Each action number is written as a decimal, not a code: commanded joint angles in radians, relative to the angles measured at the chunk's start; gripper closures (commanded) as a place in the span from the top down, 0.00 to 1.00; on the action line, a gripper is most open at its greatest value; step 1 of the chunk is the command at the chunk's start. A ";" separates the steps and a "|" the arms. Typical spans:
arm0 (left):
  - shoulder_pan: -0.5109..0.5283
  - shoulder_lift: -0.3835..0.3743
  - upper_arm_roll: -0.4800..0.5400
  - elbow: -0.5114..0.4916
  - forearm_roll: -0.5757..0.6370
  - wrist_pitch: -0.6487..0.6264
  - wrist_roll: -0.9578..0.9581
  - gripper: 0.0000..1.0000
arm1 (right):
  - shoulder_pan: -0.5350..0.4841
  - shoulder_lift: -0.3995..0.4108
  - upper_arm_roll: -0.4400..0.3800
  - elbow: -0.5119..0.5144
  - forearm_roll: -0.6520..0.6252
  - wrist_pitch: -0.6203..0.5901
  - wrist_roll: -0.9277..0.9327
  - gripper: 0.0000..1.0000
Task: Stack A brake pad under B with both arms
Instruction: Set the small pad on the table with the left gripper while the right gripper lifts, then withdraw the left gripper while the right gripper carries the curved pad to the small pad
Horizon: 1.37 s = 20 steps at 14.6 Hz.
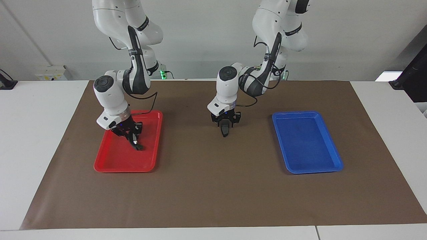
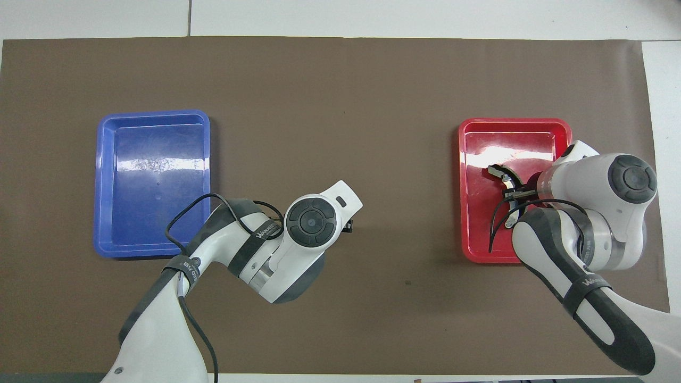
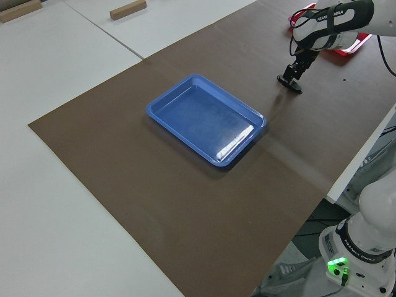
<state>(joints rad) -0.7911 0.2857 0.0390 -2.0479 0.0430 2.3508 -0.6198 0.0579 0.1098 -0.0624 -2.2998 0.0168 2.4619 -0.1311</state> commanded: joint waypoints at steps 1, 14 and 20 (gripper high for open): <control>0.051 -0.039 0.005 0.003 0.029 -0.040 -0.018 0.97 | -0.001 -0.025 0.006 0.104 0.014 -0.153 0.040 0.00; 0.536 -0.344 0.012 0.005 0.029 -0.364 0.607 0.98 | 0.420 0.028 0.018 0.289 0.008 -0.270 0.597 0.00; 0.668 -0.379 0.016 0.129 0.029 -0.523 0.725 0.98 | 0.576 0.186 0.018 0.428 0.009 -0.265 0.815 0.00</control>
<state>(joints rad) -0.1641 -0.0950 0.0647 -1.9896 0.0533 1.9070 0.0666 0.6171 0.2287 -0.0392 -1.9532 0.0180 2.2026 0.6400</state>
